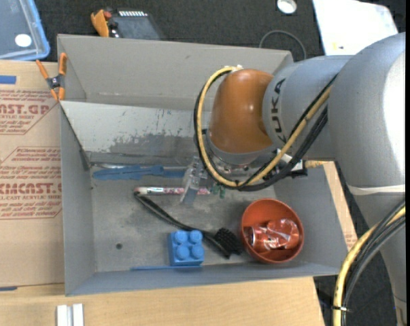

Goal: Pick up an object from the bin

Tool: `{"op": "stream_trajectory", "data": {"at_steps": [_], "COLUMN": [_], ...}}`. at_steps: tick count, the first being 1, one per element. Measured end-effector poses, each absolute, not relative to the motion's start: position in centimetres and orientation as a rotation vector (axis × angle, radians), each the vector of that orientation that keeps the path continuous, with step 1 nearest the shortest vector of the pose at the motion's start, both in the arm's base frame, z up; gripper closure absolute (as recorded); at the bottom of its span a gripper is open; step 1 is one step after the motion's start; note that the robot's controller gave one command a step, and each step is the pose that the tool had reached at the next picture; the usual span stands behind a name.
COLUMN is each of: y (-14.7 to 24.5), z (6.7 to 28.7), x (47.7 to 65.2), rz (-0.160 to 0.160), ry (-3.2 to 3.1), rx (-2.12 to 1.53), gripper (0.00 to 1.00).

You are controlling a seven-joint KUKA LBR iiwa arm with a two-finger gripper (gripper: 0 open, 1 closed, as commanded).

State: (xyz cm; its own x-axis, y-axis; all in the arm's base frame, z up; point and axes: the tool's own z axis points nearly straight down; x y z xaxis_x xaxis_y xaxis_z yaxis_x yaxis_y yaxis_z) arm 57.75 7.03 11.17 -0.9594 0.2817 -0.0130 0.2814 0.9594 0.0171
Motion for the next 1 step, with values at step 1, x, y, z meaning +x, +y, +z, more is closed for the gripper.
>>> {"op": "stream_trajectory", "data": {"at_steps": [1], "y": [7.08], "z": [11.78], "x": [57.79], "rz": [0.026], "ry": [3.092], "rx": [0.444], "gripper": [1.0]}}
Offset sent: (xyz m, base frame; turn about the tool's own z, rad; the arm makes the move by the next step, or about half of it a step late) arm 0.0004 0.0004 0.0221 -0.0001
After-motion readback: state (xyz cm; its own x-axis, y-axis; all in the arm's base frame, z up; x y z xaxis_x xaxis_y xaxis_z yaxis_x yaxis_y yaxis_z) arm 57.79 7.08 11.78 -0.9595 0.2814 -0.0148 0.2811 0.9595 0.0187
